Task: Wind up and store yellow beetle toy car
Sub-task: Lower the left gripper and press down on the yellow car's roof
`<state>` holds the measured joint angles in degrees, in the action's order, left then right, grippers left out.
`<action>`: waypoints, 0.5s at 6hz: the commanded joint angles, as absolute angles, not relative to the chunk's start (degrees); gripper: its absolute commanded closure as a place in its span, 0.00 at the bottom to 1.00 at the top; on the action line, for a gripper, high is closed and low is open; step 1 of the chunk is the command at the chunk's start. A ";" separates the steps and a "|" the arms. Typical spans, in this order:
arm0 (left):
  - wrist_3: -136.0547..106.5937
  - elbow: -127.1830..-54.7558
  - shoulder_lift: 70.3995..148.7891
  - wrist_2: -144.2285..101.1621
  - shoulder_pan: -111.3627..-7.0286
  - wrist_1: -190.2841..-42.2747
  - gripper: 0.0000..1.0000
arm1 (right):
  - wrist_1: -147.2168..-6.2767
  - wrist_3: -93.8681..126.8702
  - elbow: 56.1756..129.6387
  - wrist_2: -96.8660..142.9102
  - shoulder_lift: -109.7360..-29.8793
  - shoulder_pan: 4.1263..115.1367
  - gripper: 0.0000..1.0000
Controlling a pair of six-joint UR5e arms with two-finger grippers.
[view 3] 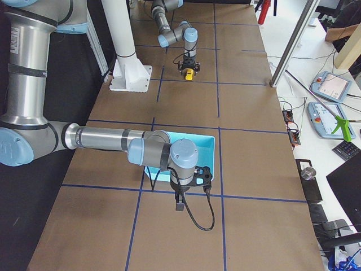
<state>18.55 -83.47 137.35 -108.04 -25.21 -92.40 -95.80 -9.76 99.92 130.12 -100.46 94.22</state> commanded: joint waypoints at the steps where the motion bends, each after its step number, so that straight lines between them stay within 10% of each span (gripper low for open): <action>1: 18.54 -82.10 137.64 -107.84 -24.79 -92.72 0.00 | -95.80 -9.76 99.93 130.17 -100.46 94.22 0.00; 3: 18.72 -80.69 137.72 -107.75 -24.79 -94.83 0.00 | -95.80 -9.67 99.93 130.17 -100.46 94.22 0.00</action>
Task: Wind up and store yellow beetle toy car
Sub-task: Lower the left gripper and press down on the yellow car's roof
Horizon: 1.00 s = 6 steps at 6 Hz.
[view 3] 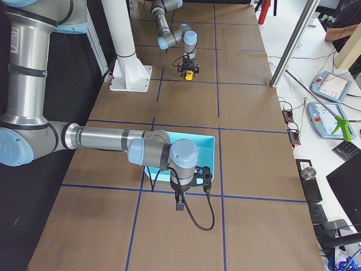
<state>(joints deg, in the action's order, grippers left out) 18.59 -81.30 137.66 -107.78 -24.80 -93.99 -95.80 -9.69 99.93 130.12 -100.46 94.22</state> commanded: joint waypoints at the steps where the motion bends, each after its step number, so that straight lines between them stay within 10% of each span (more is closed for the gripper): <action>1: 18.81 -80.86 137.72 -107.75 -24.79 -94.83 0.08 | -95.80 -9.58 99.93 130.17 -100.46 94.22 0.00; 6: 19.07 -82.35 136.94 -108.02 -25.14 -94.66 0.51 | -95.89 -9.41 99.84 130.08 -100.46 94.22 0.00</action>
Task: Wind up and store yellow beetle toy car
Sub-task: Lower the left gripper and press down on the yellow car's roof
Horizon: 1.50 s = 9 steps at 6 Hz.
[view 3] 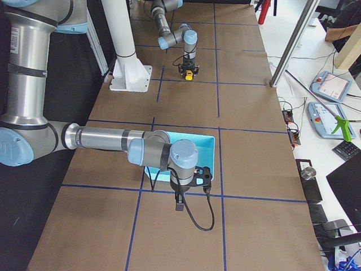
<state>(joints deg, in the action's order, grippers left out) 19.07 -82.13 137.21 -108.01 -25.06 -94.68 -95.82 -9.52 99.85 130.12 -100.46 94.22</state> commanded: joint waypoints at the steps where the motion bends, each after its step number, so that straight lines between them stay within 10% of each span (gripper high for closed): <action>1: 19.07 -82.96 136.32 -108.10 -25.48 -94.48 0.76 | -95.89 -9.40 99.84 130.08 -100.46 94.22 0.00; 3: 19.07 -85.33 136.05 -108.80 -27.50 -94.22 1.00 | -95.89 -9.32 99.84 130.08 -100.46 94.22 0.00; 9: 18.72 -81.66 133.60 -108.90 -28.04 -111.60 1.00 | -95.89 -9.40 99.75 130.08 -100.55 94.22 0.00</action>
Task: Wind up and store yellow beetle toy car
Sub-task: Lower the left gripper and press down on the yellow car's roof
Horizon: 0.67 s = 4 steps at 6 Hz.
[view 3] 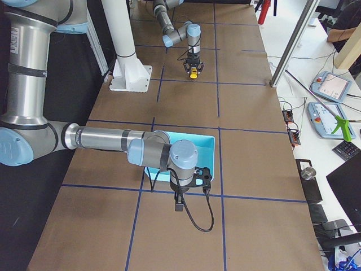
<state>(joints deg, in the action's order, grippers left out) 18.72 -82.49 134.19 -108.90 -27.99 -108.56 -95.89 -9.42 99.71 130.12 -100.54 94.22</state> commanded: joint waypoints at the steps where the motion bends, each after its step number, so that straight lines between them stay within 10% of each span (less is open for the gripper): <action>1: 18.72 -81.74 133.59 -108.98 -28.04 -111.71 1.00 | -95.89 -9.49 99.76 130.08 -100.55 94.22 0.00; 4: 18.55 -82.44 129.40 -109.25 -28.65 -118.10 1.00 | -95.89 -9.41 99.41 130.08 -100.55 94.22 0.00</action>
<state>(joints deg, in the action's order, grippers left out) 18.64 -82.05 131.25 -109.17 -28.38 -115.35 -95.89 -9.47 99.58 130.08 -100.55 94.22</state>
